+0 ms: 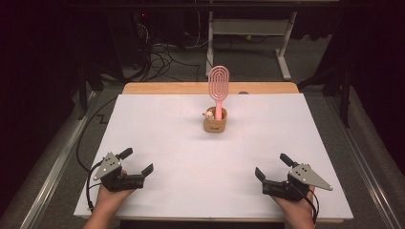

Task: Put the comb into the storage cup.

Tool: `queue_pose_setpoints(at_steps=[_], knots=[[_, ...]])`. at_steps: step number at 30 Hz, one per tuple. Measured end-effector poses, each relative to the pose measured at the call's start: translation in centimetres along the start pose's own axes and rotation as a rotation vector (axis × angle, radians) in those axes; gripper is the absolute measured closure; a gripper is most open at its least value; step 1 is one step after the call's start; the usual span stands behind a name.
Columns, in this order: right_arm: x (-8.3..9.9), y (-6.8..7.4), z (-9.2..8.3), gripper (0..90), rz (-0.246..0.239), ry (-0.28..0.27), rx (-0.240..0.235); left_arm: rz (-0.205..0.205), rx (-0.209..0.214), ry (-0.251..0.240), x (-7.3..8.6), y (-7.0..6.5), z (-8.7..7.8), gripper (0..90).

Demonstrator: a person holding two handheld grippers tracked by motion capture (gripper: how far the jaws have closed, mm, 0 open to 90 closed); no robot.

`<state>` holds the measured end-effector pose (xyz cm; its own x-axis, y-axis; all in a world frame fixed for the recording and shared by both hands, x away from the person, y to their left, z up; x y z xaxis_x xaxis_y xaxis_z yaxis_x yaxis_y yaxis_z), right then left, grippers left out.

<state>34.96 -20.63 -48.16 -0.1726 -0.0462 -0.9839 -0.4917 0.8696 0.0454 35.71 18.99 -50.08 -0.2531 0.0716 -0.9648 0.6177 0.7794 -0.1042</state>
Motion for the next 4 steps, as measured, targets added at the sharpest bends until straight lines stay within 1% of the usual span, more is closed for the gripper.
queue_pose_setpoints(at_steps=[4], knots=[[0.11,0.02,0.07,0.3,0.000,0.006,-0.001,-0.010,-0.002,0.003,0.04,0.08,0.05,0.0]])
Point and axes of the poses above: each handheld gripper's, and its own axes: z roughly forward along the jaws, x roughly out of its underside, y roughly to its left, the point moved 10 cm from there along z, roughly forward along the jaws, and after that the axes turned 4 degrees about -y, right-handed, at the moved point
